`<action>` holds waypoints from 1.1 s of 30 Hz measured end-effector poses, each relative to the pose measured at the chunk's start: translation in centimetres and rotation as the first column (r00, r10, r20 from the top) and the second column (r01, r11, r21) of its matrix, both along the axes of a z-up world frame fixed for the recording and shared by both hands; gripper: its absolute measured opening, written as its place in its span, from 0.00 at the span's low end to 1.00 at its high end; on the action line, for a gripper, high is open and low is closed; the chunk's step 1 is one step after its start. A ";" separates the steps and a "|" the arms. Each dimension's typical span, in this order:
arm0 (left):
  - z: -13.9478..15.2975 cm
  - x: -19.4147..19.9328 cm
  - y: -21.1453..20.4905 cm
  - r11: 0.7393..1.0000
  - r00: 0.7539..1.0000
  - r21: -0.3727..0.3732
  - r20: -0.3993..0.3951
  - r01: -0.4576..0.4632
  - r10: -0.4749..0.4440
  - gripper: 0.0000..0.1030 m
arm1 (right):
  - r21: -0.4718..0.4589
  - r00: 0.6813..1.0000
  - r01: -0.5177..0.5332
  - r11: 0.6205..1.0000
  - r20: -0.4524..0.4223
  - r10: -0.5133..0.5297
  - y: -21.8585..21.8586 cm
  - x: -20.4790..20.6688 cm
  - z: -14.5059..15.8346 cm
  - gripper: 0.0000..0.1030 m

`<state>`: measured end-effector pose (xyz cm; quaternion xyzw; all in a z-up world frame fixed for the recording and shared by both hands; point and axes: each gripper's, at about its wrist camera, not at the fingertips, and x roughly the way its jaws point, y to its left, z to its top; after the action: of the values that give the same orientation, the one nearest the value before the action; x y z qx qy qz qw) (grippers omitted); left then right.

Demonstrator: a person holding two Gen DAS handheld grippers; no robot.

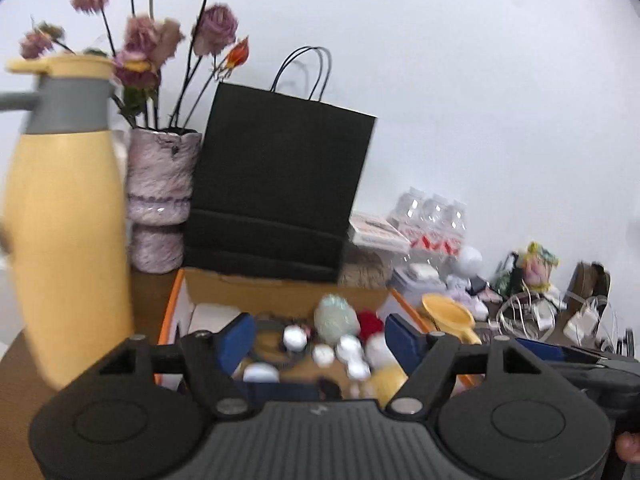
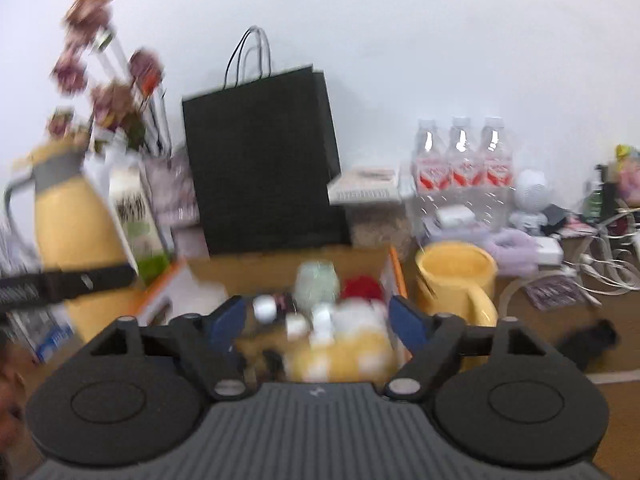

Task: Organize objects
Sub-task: 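Release the caps into the box and withdraw both tools, then grasp the small cream block beside the box with the right tool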

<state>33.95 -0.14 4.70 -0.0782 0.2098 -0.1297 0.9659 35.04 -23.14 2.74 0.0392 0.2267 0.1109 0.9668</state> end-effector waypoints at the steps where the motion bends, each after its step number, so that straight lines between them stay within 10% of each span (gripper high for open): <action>1: -0.5 -2.2 -0.4 1.000 1.000 0.020 0.011 -0.002 0.002 0.71 | -0.036 1.000 0.009 0.999 0.007 -0.009 0.4 -2.0 -0.5 0.82; 9: -7.9 -18.6 -1.2 0.994 0.997 0.109 -0.081 -0.009 0.018 0.75 | -0.084 0.989 -0.117 0.990 -0.096 0.109 1.8 -17.4 -5.4 0.86; 17: -9.4 -24.6 0.4 0.987 0.985 0.148 -0.154 -0.056 0.079 0.74 | -0.140 0.978 -0.202 0.969 -0.087 0.191 0.9 -27.1 -5.2 0.98; 26: -7.9 -19.6 0.0 0.983 0.998 0.179 -0.048 -0.036 0.045 0.68 | -0.138 0.992 -0.114 0.984 -0.075 0.104 -0.9 -23.4 -5.4 0.97; 33: -8.7 -6.6 -1.8 0.952 0.999 0.307 -0.047 0.018 -0.003 0.65 | -0.135 0.996 -0.035 0.990 -0.086 0.023 -0.3 -10.4 -7.1 0.82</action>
<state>27.32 -1.93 -4.03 0.0712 0.2498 -0.0988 0.9606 24.64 -23.43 -4.33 -0.0257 0.2749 0.1074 0.9551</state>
